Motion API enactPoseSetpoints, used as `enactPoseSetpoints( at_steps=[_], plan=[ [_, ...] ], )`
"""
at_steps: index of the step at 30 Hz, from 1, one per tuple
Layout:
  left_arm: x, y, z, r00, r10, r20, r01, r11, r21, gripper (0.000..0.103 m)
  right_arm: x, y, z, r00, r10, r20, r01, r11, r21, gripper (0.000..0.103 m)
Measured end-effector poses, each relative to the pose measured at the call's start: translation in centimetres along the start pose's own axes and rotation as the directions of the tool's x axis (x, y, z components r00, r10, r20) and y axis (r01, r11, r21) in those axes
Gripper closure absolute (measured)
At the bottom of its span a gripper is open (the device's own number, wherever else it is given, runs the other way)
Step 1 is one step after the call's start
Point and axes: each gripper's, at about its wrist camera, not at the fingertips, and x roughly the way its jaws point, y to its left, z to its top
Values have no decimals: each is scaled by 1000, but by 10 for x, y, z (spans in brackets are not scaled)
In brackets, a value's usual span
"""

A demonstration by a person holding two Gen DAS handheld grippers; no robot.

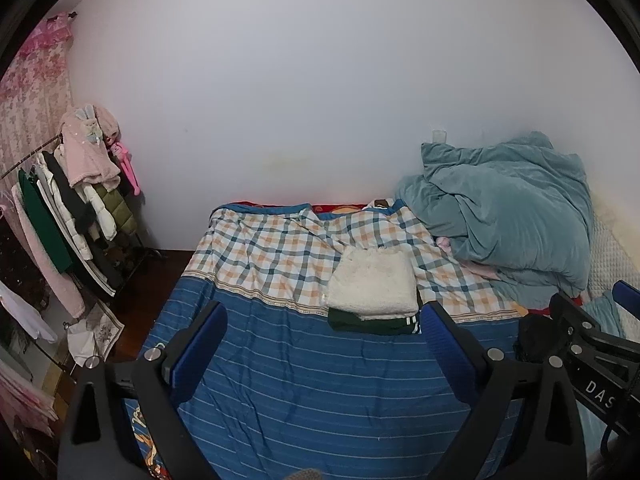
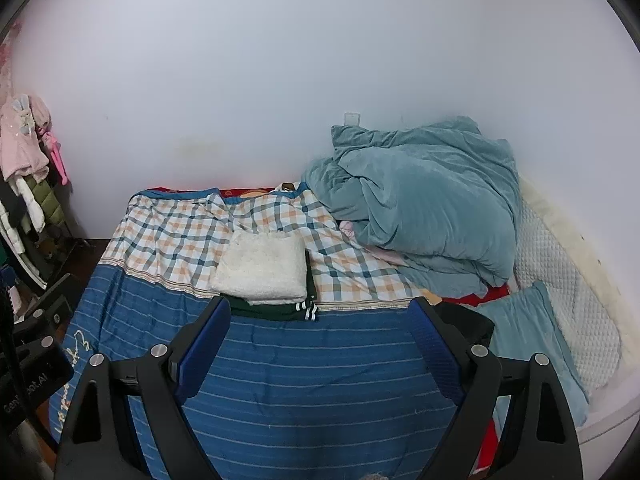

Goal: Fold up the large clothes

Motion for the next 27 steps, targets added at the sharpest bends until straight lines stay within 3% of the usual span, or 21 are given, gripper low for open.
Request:
enactPoseSetpoints(
  at_steps=[27],
  plan=[
    [-7,3,0,1000,-2,-1,2,1000,-10,4,-13,4,-3,999,42,28,-41,999,-17,11]
  ],
)
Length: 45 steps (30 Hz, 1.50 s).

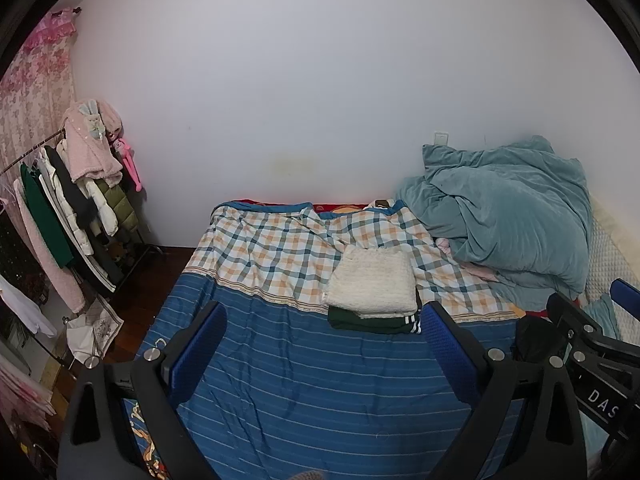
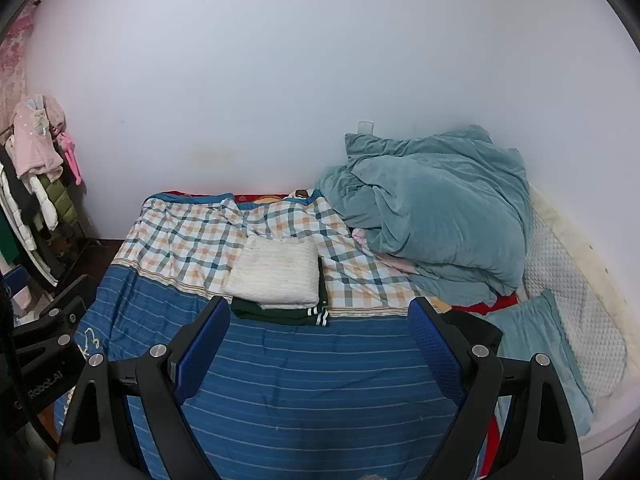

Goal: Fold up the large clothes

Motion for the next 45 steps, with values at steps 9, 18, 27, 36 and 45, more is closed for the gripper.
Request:
enactPoseSetpoints(
  at_steps=[9,18,27,36,45],
  plan=[
    [-2,-1,2,1000,-1,5,1,1000,-1,4,-6,0,-5,1000,4,0,-4,1000,8,11],
    [-4,-2,2,1000,-2,6,2,1000,-2,4,-9,-3,-7,1000,-7,0,7,1000,18,11],
    [-6,-2,3,1000,-2,8,2,1000,0,4,-11,-4,-8,1000,-5,2,5,1000,19,11],
    [-8,-5,4,1000,7,14,-7,1000,7,4,-12,-2,-6,1000,-3,4,2,1000,21,11],
    [-8,-7,3,1000,8,14,-8,1000,7,4,-9,-1,-4,1000,-2,5,2,1000,20,11]
  ],
)
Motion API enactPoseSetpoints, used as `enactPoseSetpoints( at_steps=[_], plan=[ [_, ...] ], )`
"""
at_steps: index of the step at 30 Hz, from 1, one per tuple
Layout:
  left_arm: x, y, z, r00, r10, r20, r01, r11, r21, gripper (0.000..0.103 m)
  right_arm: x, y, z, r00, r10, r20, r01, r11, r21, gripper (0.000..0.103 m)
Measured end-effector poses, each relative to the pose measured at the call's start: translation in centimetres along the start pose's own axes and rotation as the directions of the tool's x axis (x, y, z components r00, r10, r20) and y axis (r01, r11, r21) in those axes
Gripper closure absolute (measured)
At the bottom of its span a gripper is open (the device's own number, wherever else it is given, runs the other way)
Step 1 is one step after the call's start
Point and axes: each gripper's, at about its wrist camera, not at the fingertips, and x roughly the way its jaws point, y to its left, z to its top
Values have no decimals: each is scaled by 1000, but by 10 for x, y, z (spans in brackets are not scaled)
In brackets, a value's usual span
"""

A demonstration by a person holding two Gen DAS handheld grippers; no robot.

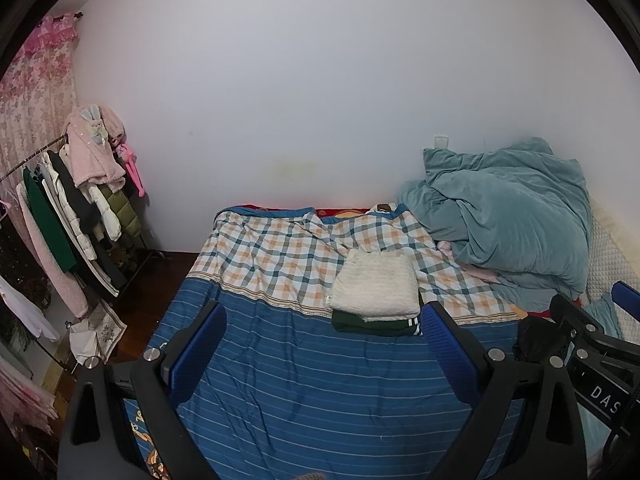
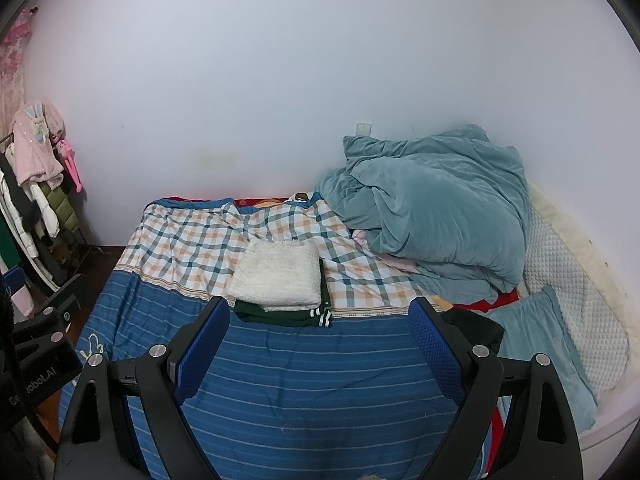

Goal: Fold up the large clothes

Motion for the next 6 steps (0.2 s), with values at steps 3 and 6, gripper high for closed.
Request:
enactPoseSetpoints(
  at_steps=[3,6],
  plan=[
    [-1,1,-1,1000,-1,1,1,1000,0,4,0,0,0,1000,-1,1,1,1000,-1,11],
    [-2,2,-2,1000,2,2,-2,1000,-1,4,-1,0,0,1000,1,2,-1,1000,2,11]
  ],
)
